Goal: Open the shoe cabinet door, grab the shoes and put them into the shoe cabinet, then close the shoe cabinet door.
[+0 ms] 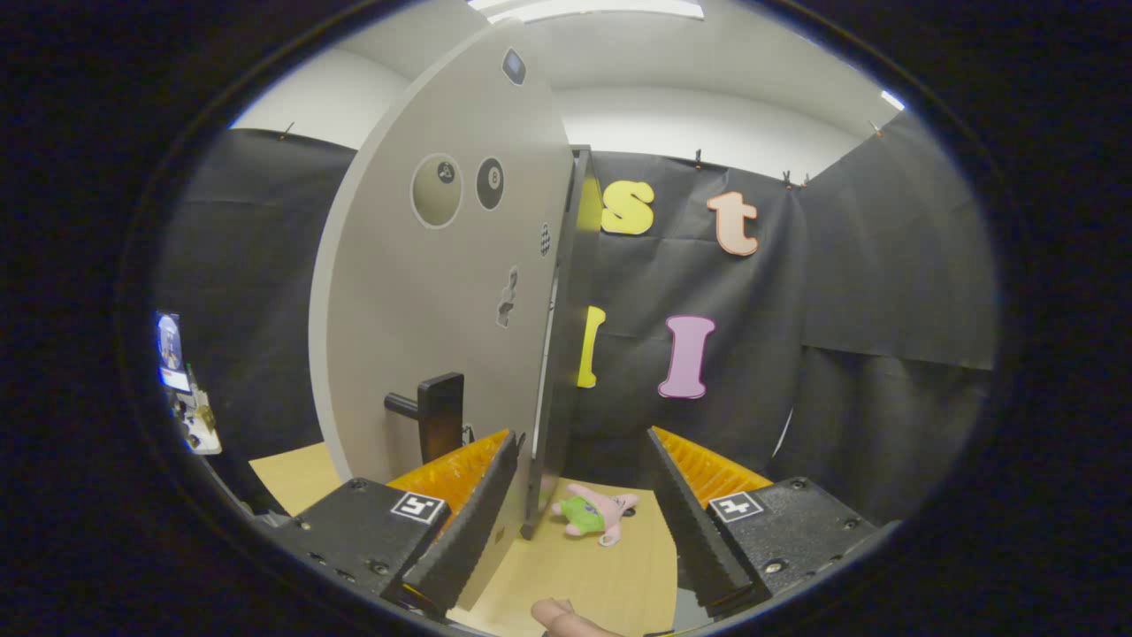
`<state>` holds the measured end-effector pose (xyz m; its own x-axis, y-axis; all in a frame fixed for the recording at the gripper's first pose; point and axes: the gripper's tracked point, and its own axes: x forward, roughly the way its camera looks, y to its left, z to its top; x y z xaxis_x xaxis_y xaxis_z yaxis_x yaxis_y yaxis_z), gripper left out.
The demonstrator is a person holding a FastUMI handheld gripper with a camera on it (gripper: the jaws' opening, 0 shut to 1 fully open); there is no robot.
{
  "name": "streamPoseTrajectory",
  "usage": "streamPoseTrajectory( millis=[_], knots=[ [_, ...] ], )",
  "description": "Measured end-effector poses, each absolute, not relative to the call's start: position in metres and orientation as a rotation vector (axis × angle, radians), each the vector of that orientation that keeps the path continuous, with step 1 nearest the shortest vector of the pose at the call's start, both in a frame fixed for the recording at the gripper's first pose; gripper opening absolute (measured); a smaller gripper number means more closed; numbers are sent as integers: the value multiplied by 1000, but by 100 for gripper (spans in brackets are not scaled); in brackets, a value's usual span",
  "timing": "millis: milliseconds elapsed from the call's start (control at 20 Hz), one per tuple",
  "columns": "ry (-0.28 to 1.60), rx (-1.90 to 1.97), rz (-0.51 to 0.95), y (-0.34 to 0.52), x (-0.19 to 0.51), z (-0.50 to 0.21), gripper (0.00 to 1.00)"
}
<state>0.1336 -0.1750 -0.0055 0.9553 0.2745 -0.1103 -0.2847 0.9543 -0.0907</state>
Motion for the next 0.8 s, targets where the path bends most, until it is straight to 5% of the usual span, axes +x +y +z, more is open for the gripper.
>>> streamPoseTrajectory(
  millis=[800],
  knots=[
    [128,-85,325,-89,129,-11,93]
  ],
)
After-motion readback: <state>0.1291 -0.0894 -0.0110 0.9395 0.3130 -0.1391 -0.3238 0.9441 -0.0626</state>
